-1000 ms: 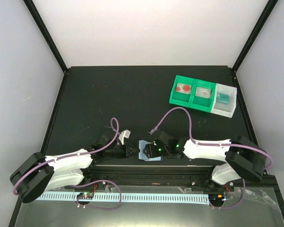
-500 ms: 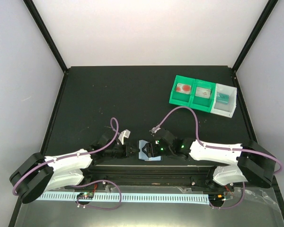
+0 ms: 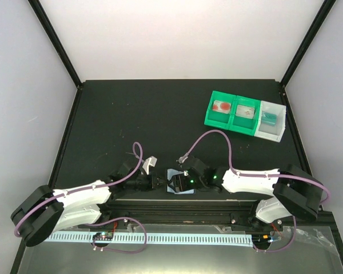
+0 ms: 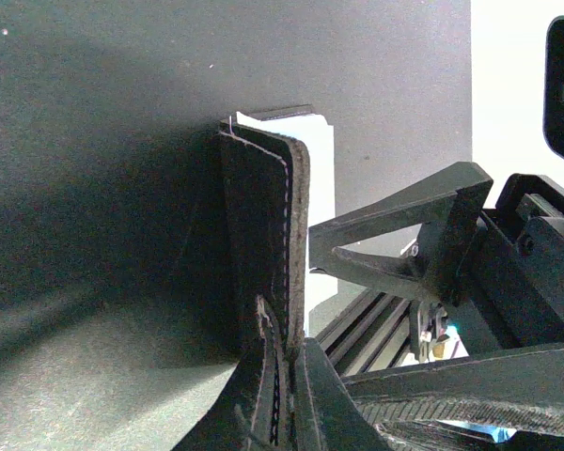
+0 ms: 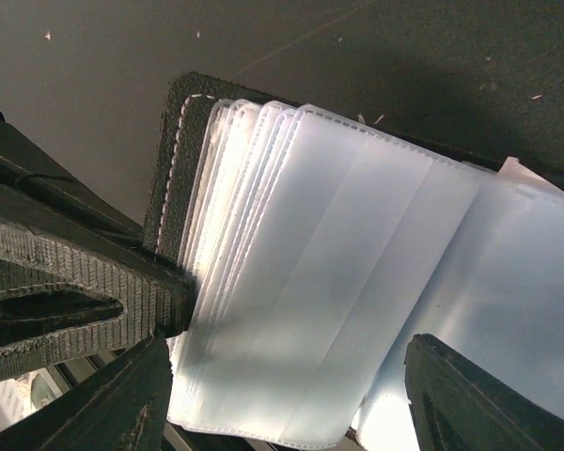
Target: Take the credit cards out of the card holder
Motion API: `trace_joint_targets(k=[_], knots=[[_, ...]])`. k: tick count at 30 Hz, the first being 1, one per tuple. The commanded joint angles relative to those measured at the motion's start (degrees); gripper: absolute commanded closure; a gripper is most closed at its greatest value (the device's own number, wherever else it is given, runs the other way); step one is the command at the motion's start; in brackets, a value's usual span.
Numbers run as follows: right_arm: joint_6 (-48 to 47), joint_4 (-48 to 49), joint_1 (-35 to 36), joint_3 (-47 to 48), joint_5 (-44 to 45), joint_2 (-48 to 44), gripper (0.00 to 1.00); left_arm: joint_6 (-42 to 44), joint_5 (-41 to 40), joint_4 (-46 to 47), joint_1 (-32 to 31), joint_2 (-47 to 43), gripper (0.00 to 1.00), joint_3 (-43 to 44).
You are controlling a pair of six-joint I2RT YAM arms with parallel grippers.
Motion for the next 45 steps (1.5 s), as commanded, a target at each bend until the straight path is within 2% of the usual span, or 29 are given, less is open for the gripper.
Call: trace_joint_targets(k=[1,15,21,24,29,33,38,45], knots=[[-0.15,1.82,0.36,-0.35,0.22,2.06,0.32,-0.69,0.72,1.87,-0.38,-1.01,0.98,0.31],[-0.82,-7.42,0.32,-0.89,9.99,0.83,0.39,-1.04,0.52,1.97,-0.38,-1.37,0.99,-0.01],[-1.26,-18.24,0.29,0.71,22.56,-2.45,0.42,-1.04,0.5,1.79,-0.38,-1.87,0.98,-0.27],[-1.3,-21.51,0.36,1.62,24.19,-6.8,0.42,-1.04,0.46,1.6,-0.44,-2.14,0.99,-0.28],[-3.95,-15.58,0.36,0.9,20.61,-11.16,0.44,-1.22,0.02,1.87,-0.38,-1.83,0.98,-0.2],[-5.66,-8.63,0.36,0.62,12.63,-11.29,0.44,-1.2,0.25,1.83,-0.41,-1.17,0.98,0.07],[-3.82,-2.25,0.36,-0.29,7.09,-8.31,0.35,-1.15,0.25,1.65,-0.45,-1.14,0.98,0.24],[-1.61,2.14,0.45,-1.3,3.17,-3.89,0.3,-1.38,0.31,1.98,-0.55,-1.13,0.98,0.29]])
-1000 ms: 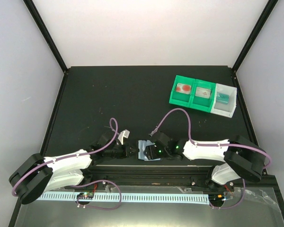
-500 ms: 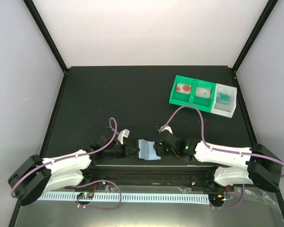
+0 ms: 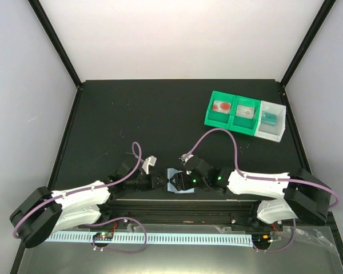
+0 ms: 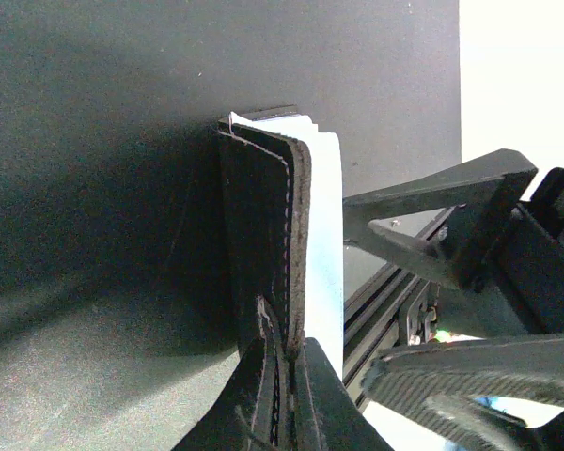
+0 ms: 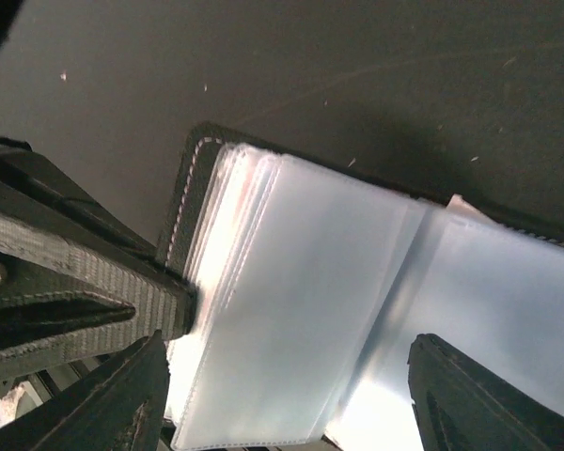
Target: Take the credit cards out of the card holder
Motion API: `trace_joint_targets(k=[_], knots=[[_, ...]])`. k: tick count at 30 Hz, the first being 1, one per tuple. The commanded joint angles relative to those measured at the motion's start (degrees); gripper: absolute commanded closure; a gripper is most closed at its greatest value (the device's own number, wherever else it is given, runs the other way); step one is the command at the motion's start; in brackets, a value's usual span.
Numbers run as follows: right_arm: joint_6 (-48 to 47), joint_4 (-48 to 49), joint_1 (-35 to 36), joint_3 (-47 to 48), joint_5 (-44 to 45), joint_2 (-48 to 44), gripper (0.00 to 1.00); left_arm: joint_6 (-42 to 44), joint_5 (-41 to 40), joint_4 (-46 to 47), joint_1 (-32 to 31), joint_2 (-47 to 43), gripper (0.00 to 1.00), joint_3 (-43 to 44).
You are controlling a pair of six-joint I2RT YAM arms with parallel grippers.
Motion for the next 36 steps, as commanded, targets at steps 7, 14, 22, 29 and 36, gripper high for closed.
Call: trace_joint_targets(k=[7,14,22,29,36], knots=[[1.79,5.94,0.08,-1.29,-3.12,4.4,0.3,-0.26,1.19,2.29,-0.58,1.13,0.95,0.81],[2.64,6.39,0.08,-1.52,-3.09,6.71,0.31,-0.3,1.11,2.87,-0.6,2.06,0.92,0.86],[3.36,6.55,0.08,-2.94,-1.76,6.33,0.35,-0.34,1.03,3.17,-0.69,1.85,0.81,0.65],[4.33,4.49,0.04,-3.55,0.57,6.28,0.39,-0.33,1.49,4.22,-0.77,1.8,0.93,0.26],[5.82,-1.55,0.08,-3.21,5.61,4.18,0.44,-0.37,1.67,4.78,-0.77,1.72,0.98,0.18]])
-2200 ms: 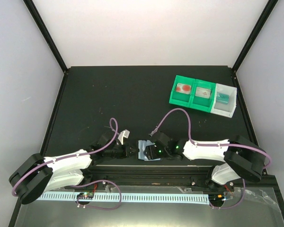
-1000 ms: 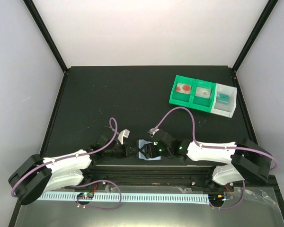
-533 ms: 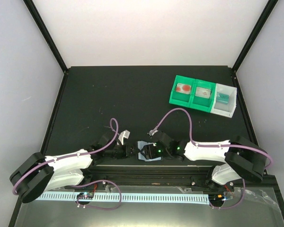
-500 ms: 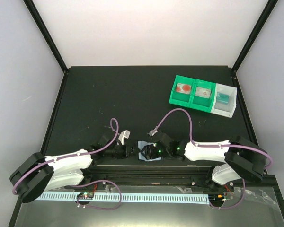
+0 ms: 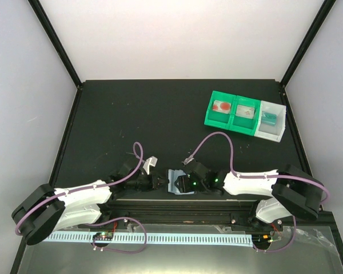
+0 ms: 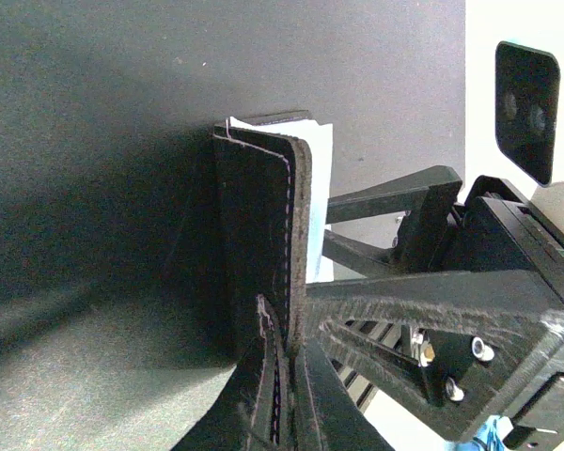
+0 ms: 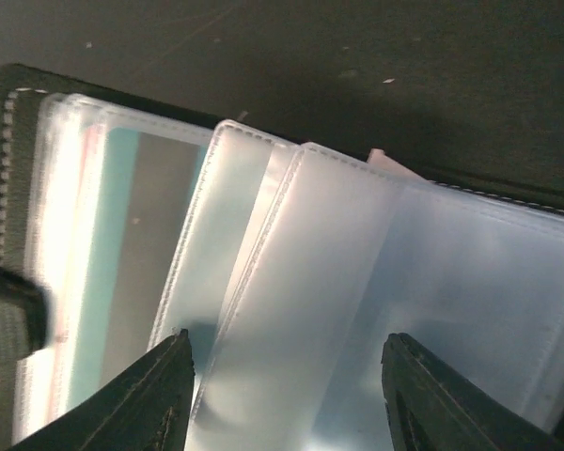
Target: Take the credit cards out of the card holder
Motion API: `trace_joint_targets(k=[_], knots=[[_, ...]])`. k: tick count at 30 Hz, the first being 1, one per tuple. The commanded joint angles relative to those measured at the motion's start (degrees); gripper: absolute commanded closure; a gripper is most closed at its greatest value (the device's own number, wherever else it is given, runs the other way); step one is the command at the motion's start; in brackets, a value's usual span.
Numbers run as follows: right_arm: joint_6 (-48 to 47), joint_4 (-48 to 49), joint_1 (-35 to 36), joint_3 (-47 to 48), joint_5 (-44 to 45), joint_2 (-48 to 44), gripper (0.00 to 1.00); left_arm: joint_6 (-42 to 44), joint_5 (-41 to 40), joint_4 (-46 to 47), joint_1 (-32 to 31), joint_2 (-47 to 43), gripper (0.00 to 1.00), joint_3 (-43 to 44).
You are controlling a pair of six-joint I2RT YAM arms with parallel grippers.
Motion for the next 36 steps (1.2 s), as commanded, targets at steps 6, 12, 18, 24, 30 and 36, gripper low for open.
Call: trace_joint_targets(k=[6,12,18,24,30,36], knots=[[2.59,-10.62,0.07,-0.33,10.66,-8.88,0.48,0.04,1.59,3.52,-0.51,-0.39,0.98,0.12],[2.0,-10.59,0.08,1.04,8.52,-12.55,0.48,0.05,1.47,3.26,-0.51,-0.69,0.98,0.04],[0.8,-4.11,0.08,-0.52,4.43,-14.84,0.49,-0.04,1.25,2.97,-0.51,-1.02,0.98,-0.06],[0.01,0.29,0.08,-0.92,0.67,-11.71,0.45,0.05,1.26,2.66,-0.51,-1.13,0.98,0.25],[0.37,2.88,0.15,-0.34,-2.27,-6.68,0.4,0.05,1.28,2.37,-0.51,-1.13,0.98,0.4],[1.06,2.64,0.25,0.18,-2.85,-3.04,0.34,0.05,1.13,2.09,-0.54,-1.31,0.99,0.51]])
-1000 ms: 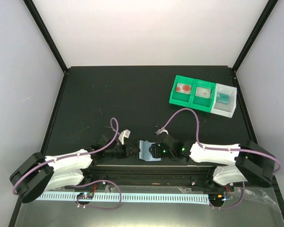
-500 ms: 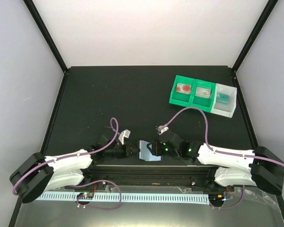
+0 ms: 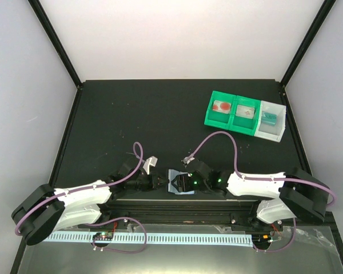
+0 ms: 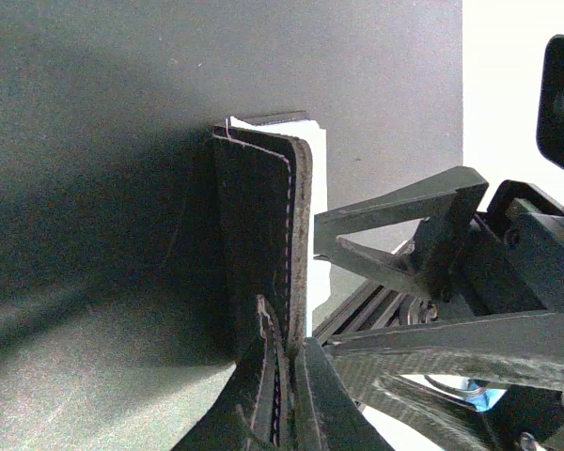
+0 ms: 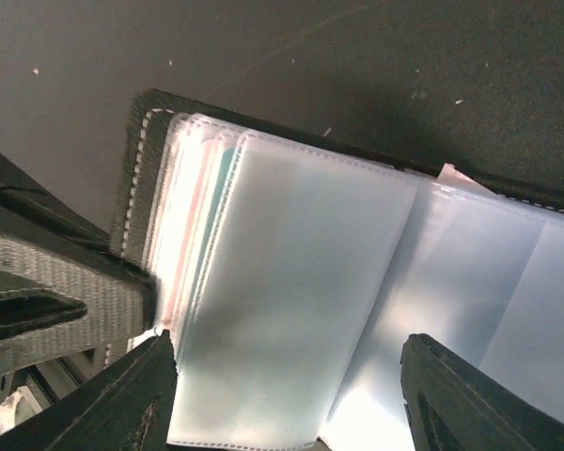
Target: Take the credit cards out of the card holder
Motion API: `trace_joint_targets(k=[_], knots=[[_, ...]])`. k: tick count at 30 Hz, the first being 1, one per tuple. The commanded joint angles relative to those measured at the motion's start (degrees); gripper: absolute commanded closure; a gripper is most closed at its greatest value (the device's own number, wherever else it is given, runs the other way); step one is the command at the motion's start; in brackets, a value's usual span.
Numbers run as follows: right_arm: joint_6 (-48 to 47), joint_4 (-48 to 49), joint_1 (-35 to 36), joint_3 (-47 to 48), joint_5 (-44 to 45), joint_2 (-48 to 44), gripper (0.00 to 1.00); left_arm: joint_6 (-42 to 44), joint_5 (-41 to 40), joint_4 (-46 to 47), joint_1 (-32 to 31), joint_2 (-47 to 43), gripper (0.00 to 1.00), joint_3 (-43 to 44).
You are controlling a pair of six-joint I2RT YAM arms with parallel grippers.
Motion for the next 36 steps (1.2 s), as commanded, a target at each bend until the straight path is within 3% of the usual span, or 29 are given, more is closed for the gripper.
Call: trace_joint_targets(k=[1,20,36], knots=[[0.25,1.6,0.21,0.64,-0.81,1.59,0.34,0.09,0.92,1.7,-0.49,-1.16,0.99,0.55],[0.6,1.59,0.21,0.83,-1.74,2.63,0.24,-0.21,0.77,2.32,-0.67,-0.79,0.99,0.38],[1.19,2.37,0.38,0.66,-2.59,2.89,0.23,-0.32,0.67,2.44,-0.79,-0.92,0.98,0.21]])
